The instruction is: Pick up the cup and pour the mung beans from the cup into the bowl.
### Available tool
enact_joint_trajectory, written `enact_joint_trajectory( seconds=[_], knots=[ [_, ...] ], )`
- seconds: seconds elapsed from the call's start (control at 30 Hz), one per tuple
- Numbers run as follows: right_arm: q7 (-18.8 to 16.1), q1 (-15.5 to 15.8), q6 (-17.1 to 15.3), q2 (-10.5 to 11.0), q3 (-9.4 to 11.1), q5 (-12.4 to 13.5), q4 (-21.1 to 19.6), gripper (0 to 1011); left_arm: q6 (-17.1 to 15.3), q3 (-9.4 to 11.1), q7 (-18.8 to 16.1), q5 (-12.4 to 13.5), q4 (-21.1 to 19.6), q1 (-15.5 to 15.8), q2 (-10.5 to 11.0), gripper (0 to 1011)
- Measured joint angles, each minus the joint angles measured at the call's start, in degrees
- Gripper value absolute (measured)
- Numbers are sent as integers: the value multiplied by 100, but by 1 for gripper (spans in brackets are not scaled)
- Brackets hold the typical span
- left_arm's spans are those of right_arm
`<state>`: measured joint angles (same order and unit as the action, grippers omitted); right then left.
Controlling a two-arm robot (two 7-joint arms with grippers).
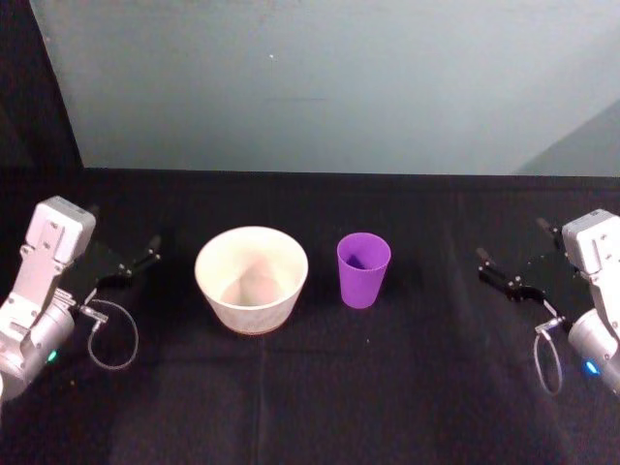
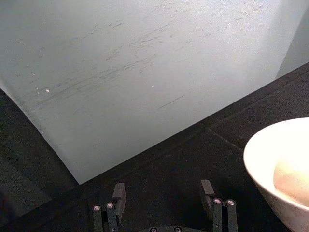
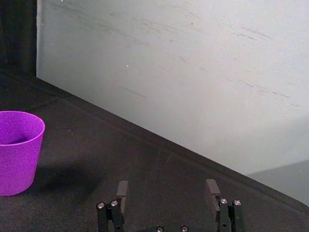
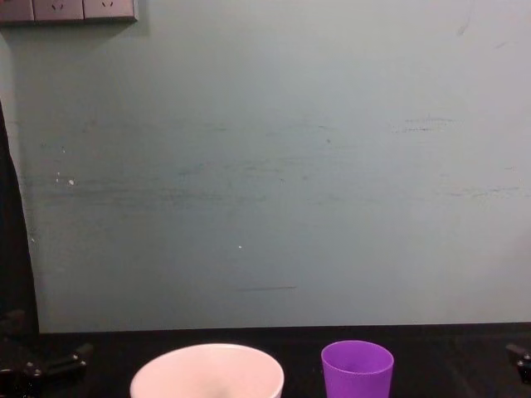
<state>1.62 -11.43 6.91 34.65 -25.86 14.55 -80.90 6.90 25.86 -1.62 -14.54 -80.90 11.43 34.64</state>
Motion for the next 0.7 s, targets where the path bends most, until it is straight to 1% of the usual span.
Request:
enact_joint_trajectory(
  seconds=[0.7],
  knots=[
    [0,0,0,0,0,0,0,1003,0,0,0,0,0,0,0,1011]
  ],
)
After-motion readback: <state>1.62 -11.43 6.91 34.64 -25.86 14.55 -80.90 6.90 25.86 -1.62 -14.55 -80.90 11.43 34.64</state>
